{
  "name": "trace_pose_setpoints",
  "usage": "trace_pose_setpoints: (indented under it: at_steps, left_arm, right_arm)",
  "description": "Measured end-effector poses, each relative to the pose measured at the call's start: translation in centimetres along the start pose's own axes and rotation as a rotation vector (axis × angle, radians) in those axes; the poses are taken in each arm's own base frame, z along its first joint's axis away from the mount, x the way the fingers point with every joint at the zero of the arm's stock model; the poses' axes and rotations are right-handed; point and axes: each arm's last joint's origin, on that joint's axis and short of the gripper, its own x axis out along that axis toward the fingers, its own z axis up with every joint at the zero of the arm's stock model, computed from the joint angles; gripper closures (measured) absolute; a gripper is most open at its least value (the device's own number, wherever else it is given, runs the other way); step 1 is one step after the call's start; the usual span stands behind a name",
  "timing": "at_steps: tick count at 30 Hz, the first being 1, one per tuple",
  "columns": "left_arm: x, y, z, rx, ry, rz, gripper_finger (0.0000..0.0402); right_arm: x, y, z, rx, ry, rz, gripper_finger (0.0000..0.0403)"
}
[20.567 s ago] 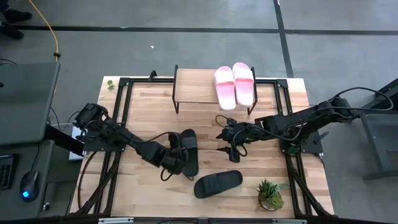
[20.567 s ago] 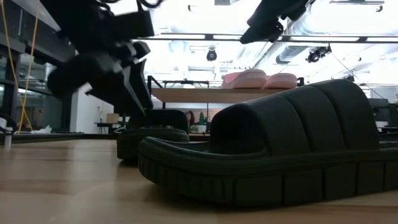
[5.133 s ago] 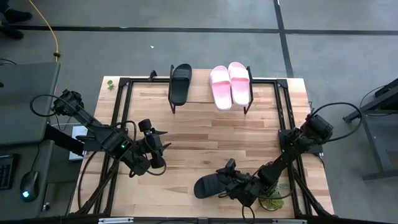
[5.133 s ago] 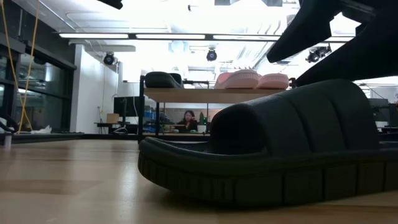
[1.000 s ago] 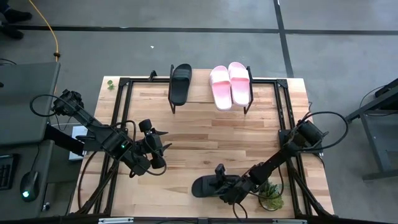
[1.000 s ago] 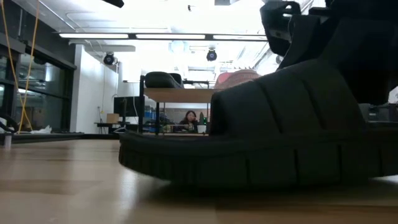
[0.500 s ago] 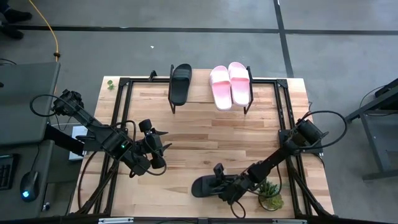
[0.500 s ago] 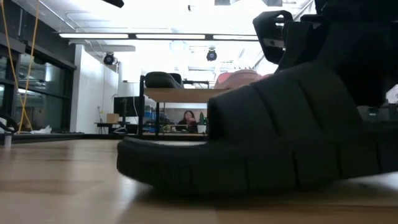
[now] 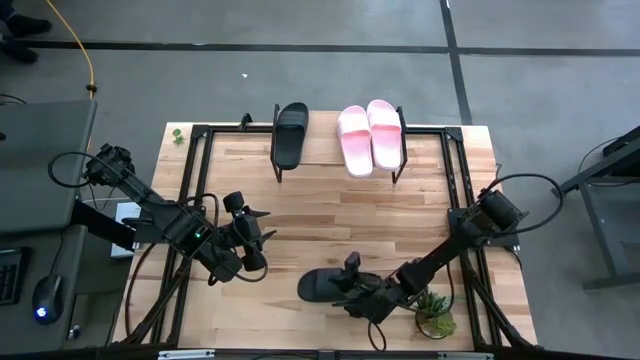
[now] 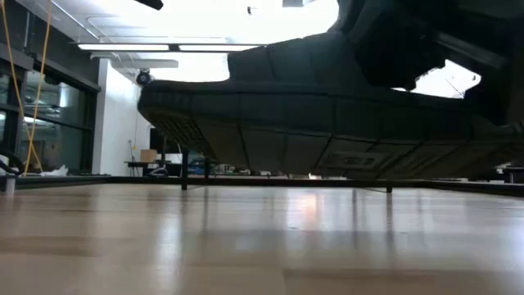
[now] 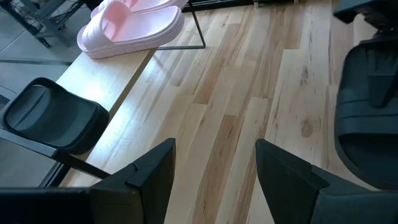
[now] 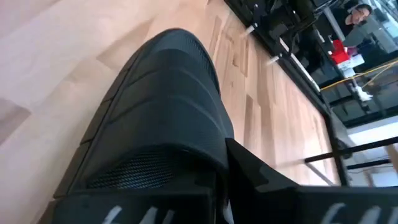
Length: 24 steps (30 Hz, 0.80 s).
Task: Pick and place slides into the shelf
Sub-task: Put the black slides on the shelf
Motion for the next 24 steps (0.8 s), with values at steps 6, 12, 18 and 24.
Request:
trace_pose_setpoints:
  at_steps: [6,12,18,24]
  left_arm:
    - [0.0,0.0,0.0,0.002,0.0,0.0,0.0197]
    - [0.0,0.0,0.0,0.003,0.001,0.0,0.0197]
    - [0.0,0.0,0.0,0.006,0.0,0.005,0.0197]
    - [0.0,0.3,-0.4,0.046,0.015,0.04,0.0197]
  right_arm:
    - [-0.2,-0.9,1.7,-0.041,0.025,-0.07,0.0399]
    - [-0.6,-2.5,3.7,-0.084,0.098,-0.183,0.0399]
    - [-0.8,-4.9,5.9,-0.076,0.15,-0.297,0.0399]
    - [-0.5,-7.0,6.3,-0.049,0.219,-0.364,0.0399]
